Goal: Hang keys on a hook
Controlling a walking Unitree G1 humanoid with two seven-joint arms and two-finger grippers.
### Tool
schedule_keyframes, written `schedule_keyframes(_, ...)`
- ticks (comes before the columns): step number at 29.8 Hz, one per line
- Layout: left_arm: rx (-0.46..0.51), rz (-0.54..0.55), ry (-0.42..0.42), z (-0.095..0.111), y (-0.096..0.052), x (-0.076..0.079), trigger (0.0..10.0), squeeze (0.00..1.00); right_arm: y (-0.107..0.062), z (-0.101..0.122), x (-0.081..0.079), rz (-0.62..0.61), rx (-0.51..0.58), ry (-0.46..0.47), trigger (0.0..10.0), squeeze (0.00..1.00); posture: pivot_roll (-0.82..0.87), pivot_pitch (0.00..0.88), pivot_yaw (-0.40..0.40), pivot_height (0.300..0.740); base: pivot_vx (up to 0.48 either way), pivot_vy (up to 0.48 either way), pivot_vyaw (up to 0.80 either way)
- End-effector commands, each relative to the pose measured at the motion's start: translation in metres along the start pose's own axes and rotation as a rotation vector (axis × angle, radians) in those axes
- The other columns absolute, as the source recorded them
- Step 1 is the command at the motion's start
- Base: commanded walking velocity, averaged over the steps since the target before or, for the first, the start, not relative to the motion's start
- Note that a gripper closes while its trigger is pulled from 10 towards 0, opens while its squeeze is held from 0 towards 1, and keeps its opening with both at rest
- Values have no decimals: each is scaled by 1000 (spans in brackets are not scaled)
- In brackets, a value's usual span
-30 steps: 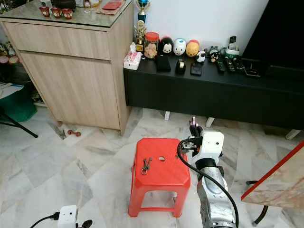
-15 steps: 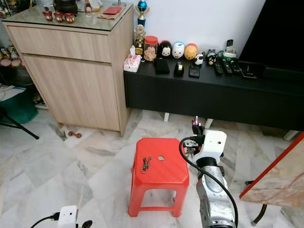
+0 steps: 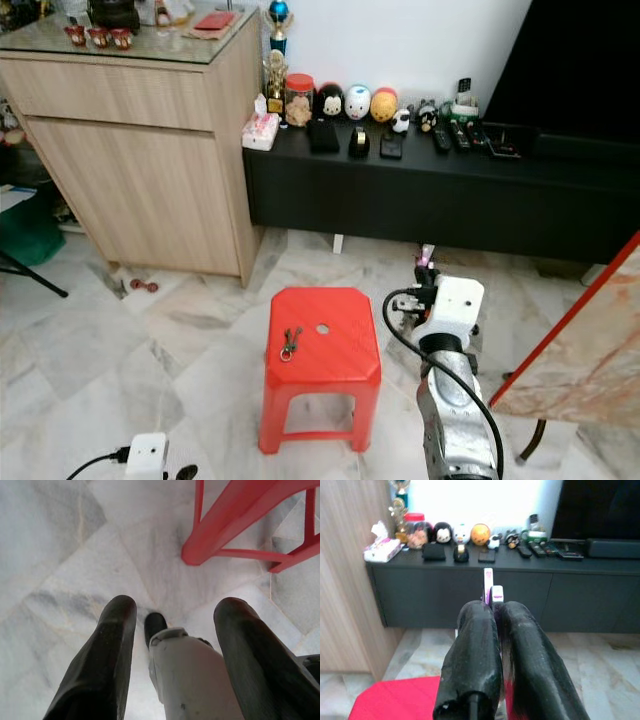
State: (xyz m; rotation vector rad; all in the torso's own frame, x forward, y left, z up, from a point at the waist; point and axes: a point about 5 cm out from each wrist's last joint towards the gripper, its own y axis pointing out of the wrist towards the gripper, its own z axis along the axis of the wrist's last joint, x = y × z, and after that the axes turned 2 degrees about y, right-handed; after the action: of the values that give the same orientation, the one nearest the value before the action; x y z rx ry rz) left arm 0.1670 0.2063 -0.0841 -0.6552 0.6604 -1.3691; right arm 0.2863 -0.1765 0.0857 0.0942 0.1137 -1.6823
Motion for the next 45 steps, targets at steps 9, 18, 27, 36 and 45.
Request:
schedule_keyframes(9, -17, -10, 8, -4, -1, 1, 10000, 0, 0, -1, 2, -30, -7, 6, 10000, 0, 44, 0, -91, 740, 0, -275, -489)
schedule_keyframes(18, -13, -13, 9, -2, 0, 2, 10000, 0, 1, -2, -2, -17, -4, 0, 10000, 0, 46, 0, -91, 740, 0, -280, -254)
schedule_keyframes(27, -11, -11, 6, -1, 0, 2, 10000, 0, 3, 1, 2, -31, 8, -6, 10000, 0, 44, 0, -91, 740, 0, -282, 0)
schedule_keyframes(36, -7, -12, 7, 0, 1, 3, 10000, 0, 9, 7, 3, -46, 30, -5, 10000, 0, 44, 0, -89, 740, 0, -280, 0)
schedule_keyframes(45, -7, -7, 1, 1, 1, 3, 10000, 0, 14, 12, 1, -43, 49, -3, 10000, 0, 37, 0, -90, 740, 0, -279, 0)
